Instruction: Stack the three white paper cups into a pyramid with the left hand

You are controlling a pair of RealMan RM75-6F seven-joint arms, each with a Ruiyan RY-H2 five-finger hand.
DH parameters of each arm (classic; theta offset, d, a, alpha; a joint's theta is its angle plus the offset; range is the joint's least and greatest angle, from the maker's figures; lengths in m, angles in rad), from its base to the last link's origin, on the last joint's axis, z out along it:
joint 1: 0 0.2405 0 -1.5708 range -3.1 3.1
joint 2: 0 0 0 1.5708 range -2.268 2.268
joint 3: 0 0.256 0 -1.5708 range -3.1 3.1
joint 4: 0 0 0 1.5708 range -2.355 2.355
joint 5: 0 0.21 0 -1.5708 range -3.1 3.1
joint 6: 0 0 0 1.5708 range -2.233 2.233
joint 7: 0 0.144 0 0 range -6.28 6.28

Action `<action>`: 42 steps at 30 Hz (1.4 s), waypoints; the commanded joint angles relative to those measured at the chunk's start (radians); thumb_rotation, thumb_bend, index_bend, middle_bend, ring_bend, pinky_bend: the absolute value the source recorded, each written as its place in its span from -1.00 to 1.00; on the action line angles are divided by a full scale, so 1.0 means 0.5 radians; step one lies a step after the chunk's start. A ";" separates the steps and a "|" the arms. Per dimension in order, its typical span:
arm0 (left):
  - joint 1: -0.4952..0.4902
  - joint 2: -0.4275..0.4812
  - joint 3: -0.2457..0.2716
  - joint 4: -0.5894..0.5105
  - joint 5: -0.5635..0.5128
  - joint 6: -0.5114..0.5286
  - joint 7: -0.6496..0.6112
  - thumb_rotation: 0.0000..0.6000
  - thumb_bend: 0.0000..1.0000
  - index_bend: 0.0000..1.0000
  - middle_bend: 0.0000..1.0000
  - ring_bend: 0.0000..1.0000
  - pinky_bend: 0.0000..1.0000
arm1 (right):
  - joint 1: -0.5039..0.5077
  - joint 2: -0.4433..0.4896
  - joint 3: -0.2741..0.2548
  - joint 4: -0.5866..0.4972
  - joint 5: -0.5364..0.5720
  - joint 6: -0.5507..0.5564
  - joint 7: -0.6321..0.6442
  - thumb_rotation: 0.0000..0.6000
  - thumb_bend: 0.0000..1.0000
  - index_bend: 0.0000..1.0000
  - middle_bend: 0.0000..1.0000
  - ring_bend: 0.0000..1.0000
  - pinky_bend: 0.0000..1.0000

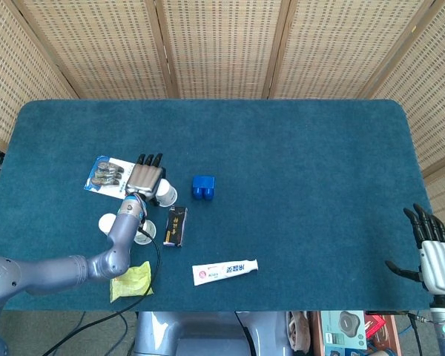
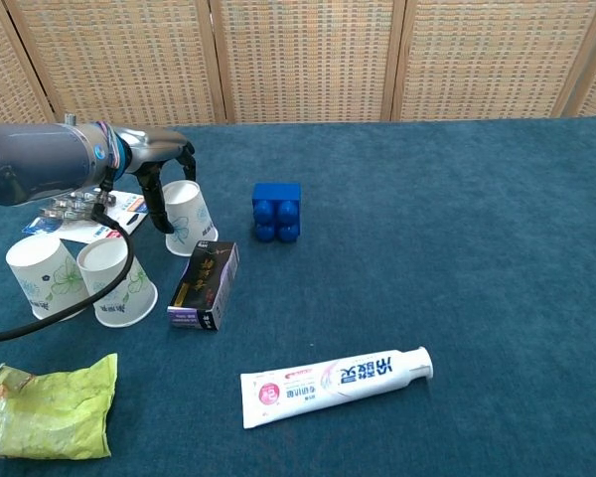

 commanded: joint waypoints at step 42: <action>0.419 1.130 0.000 -1.511 0.738 0.454 -0.257 1.00 -0.69 -0.11 -1.00 -1.00 -1.00 | -0.011 -0.006 -0.023 -0.064 -0.063 0.053 -0.120 1.00 -1.00 -1.00 -1.00 -1.00 -1.00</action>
